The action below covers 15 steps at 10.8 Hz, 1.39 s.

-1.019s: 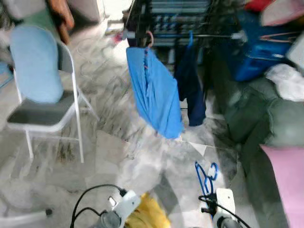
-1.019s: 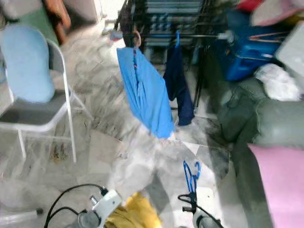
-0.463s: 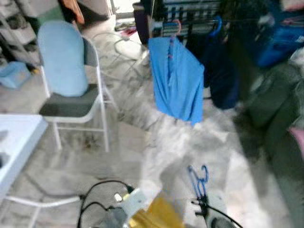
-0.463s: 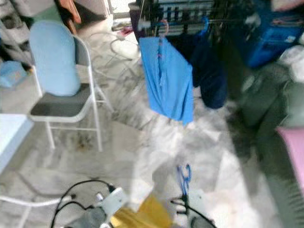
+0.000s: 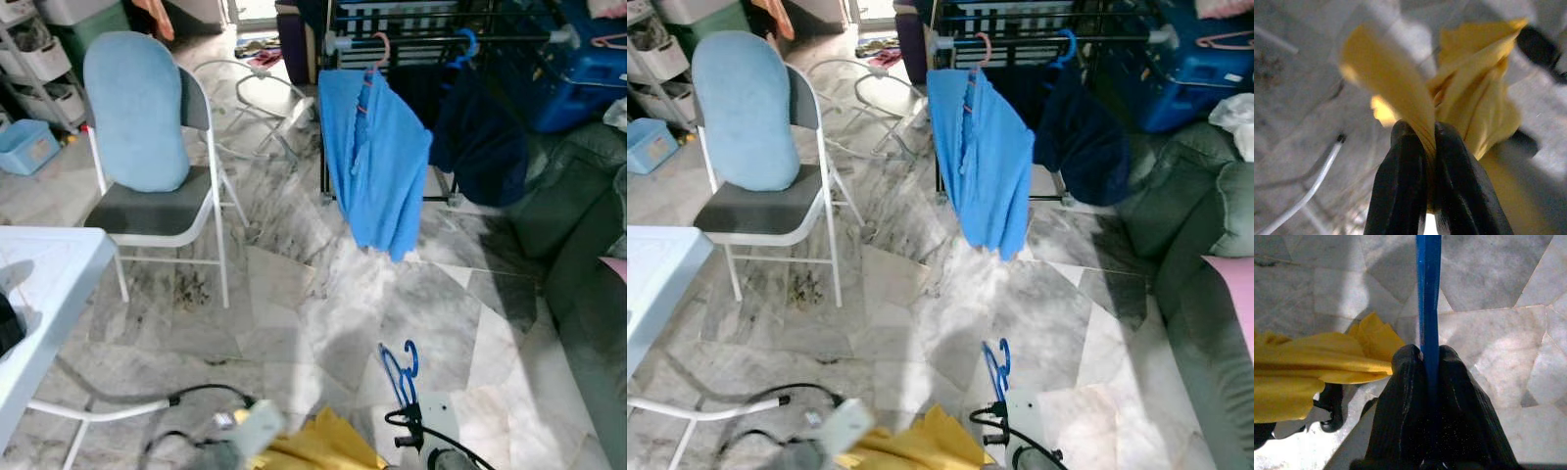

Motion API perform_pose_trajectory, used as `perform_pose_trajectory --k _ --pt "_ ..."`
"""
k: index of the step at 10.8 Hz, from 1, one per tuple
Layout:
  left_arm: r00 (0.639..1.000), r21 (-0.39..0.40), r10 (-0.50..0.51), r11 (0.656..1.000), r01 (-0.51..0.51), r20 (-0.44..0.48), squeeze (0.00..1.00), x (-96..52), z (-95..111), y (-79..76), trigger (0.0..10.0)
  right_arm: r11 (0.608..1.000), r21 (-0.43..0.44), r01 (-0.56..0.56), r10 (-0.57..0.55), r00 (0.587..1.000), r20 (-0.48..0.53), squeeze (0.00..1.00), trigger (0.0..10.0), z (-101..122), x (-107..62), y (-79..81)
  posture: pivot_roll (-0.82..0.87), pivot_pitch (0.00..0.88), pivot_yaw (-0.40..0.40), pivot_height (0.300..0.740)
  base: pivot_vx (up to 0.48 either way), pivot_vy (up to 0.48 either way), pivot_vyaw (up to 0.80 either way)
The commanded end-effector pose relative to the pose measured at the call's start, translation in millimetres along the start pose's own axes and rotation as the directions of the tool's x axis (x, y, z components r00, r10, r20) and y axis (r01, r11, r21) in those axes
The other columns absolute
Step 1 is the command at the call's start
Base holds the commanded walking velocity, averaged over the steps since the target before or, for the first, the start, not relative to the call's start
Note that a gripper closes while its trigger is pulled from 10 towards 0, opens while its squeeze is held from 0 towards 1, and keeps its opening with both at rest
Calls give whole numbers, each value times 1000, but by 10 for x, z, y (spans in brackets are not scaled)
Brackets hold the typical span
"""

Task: Hang hanger

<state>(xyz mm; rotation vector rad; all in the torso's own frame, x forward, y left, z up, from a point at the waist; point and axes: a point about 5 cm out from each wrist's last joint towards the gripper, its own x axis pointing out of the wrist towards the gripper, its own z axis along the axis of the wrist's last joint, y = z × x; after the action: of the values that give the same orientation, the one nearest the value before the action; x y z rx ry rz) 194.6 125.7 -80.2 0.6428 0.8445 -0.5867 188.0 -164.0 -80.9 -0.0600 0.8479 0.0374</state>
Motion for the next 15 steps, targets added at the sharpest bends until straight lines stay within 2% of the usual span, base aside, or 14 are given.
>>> perform_pose_trajectory --k 1,2,3,4,5,6,7,8,10,11,12,13,14,15 --pt "1000 -46 17 999 -17 -6 0 -14 -50 39 10000 999 10 -35 35 999 -31 0 10000 -101 -22 120 -162 127 82 740 0 0 0" --pt "999 -111 23 994 -17 48 0 5 77 54 10000 999 -4 -33 33 999 -35 0 10000 -127 -32 111 -154 126 69 740 0 0 0" --pt "996 -117 16 993 -6 90 0 16 174 69 10000 999 -5 -32 32 999 -37 0 10000 -144 -38 102 -146 125 55 740 0 0 0" --pt "979 -20 -30 999 35 203 0 -9 351 275 10000 999 -38 -34 33 999 -25 0 10000 -115 -36 14 -109 124 10 740 0 0 0" --pt "960 -11 -10 1000 14 281 0 -86 442 628 10000 995 -90 -34 36 999 22 0 10000 32 -24 -238 -101 124 3 740 0 0 0" --pt "950 -35 32 999 -22 311 0 -126 538 830 10000 993 -117 -21 28 997 65 0 10000 175 -16 -392 -91 126 1 740 0 0 0" --pt "917 -41 105 995 -97 385 0 -203 732 1086 10000 993 -117 -3 18 991 133 0 10000 427 -5 -578 -88 134 15 740 0 0 0" --pt "846 -65 208 977 -202 492 0 -302 1039 1304 10000 987 -146 -62 96 967 238 0 10000 775 3 -614 -95 141 40 740 0 0 0" --pt "822 -123 219 976 -181 526 0 -285 1221 1245 10000 940 -287 -183 272 910 314 0 10000 1058 -7 -379 -121 158 87 740 0 0 0" --pt "807 -128 203 979 -158 554 0 -252 1228 1088 10000 910 -349 -225 352 864 360 0 10000 1150 -42 -183 -138 162 108 740 0 0 0" --pt "768 -208 245 967 -149 592 0 -272 1274 1063 10000 912 -343 -226 365 829 424 0 10000 1231 -89 -94 -148 161 108 740 0 0 0" --pt "682 -304 309 943 -132 663 0 -357 1448 1096 10000 940 -277 -199 323 780 536 0 10000 1397 -187 -68 -144 157 97 740 0 0 0" --pt "614 -409 390 905 -117 686 0 -446 1560 1174 10000 984 -111 -141 179 744 643 0 10000 1526 -297 -138 -135 149 78 740 0 0 0" --pt "604 -438 421 890 -130 677 0 -467 1553 1209 10000 993 -43 -110 111 738 666 0 10000 1527 -331 -181 -133 147 73 740 0 0 0"
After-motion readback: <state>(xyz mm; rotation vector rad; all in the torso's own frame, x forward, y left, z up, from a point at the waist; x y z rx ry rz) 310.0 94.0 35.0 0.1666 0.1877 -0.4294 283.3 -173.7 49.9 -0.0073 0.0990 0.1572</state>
